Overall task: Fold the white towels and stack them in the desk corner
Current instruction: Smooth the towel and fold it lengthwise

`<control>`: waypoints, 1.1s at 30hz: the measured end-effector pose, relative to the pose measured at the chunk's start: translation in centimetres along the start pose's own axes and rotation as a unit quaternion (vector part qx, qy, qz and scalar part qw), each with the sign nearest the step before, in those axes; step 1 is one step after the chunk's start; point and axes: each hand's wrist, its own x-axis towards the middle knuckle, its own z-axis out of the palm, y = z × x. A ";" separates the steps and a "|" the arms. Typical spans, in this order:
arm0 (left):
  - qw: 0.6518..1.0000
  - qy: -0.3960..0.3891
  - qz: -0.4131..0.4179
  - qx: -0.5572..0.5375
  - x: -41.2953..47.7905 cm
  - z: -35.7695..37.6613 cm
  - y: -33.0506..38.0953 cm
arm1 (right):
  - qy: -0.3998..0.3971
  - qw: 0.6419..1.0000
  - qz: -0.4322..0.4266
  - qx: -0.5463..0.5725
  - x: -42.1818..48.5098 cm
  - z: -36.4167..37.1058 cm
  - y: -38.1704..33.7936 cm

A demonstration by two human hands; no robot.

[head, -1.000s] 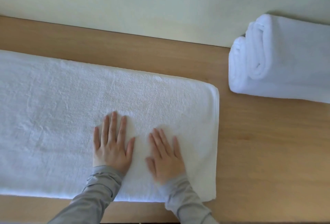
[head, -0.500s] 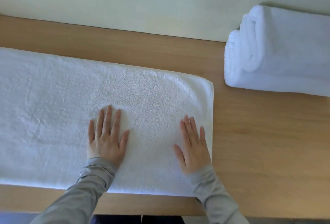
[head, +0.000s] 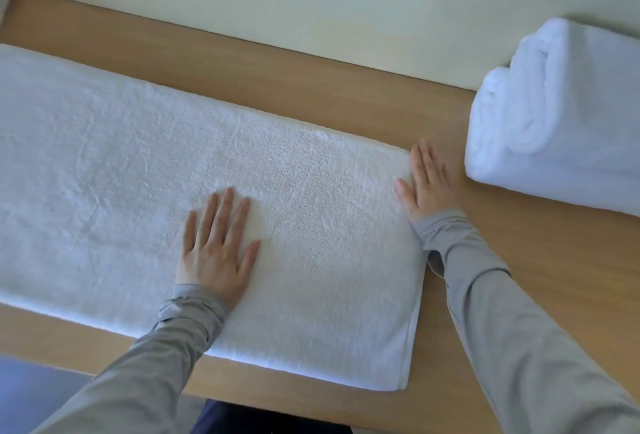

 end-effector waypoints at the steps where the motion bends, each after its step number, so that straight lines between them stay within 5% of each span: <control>1: 1.000 0.000 0.001 -0.001 0.0 0.0 0.0 | 0.000 1.000 0.012 -0.016 0.1 -0.1 -0.1; 5: 1.000 -0.001 0.002 -0.011 0.0 0.1 -0.2 | 0.095 0.993 0.070 -0.008 -1.1 -1.0 -3.6; 12: 1.000 0.002 0.004 -0.017 0.0 0.0 -0.1 | 0.055 0.985 -0.162 0.024 -12.4 4.3 -17.5; 20: 1.000 -0.002 0.009 -0.024 0.0 0.0 -0.3 | 0.013 1.000 0.020 0.018 -19.6 5.2 -10.3; 33: 0.998 -0.009 -0.025 -0.053 -0.7 -1.1 0.7 | 0.003 0.990 -0.139 0.032 -11.1 -0.5 -6.4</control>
